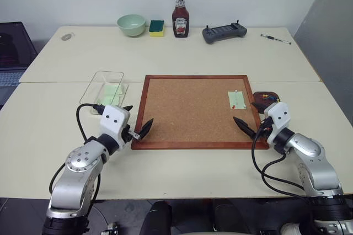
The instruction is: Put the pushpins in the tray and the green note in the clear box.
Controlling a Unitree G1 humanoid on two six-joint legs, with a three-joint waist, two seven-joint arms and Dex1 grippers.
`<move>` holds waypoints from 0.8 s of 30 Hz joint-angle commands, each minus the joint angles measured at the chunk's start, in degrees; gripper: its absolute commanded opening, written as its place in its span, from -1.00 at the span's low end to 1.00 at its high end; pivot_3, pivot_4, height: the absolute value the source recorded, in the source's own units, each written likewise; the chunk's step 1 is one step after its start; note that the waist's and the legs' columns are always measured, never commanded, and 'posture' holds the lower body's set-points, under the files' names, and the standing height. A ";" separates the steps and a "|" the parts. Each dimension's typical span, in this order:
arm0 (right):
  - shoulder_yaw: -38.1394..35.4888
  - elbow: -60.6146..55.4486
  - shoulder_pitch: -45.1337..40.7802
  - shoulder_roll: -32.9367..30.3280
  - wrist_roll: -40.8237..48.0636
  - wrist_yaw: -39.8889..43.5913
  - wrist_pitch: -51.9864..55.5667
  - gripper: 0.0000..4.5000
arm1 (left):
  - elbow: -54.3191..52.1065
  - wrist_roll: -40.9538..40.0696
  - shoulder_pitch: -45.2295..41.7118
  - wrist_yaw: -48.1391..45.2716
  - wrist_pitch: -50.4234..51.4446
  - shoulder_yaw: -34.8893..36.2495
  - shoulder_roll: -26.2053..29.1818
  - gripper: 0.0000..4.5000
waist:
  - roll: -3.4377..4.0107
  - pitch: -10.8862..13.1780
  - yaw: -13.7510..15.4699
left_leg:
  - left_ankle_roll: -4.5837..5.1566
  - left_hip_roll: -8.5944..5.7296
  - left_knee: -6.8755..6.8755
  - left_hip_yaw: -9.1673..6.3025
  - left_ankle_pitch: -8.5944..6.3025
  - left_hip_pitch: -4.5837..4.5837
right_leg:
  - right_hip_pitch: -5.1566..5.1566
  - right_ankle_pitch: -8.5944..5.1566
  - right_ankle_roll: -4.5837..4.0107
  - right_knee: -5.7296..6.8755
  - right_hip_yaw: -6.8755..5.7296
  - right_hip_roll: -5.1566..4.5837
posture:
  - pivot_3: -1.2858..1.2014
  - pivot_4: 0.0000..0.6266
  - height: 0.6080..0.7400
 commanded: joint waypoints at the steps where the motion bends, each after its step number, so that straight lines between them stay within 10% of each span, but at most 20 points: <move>1: -1.00 -0.45 -0.34 -0.12 0.33 0.55 -1.30 1.00 | -2.69 -1.59 -0.62 -0.73 -0.74 0.83 -0.36 0.95 | 0.00 0.00 0.00 | 0.00 0.00 0.00 0.00 0.00 0.00 | 0.00 0.00 0.00 0.00 0.00 0.00 | 0.03 -0.52 1.00; 14: -0.51 -1.69 0.70 0.39 0.79 0.94 -0.93 1.00 | 1.58 -2.19 -7.37 -6.33 -1.09 -2.15 1.94 0.95 | 0.00 0.00 0.02 | 0.00 -0.01 0.00 0.00 0.00 0.00 | 0.01 0.00 0.00 0.00 -0.01 0.00 | 0.03 -0.52 1.00; 24: -0.28 -6.30 1.04 1.51 1.47 -0.58 1.72 1.00 | 16.66 0.59 -20.92 -13.22 -6.89 -11.62 -2.23 0.13 | 0.00 0.00 0.03 | 0.00 -0.02 0.02 -0.02 0.00 -0.02 | 0.00 0.00 0.00 0.00 -0.05 0.01 | 0.03 -0.52 1.00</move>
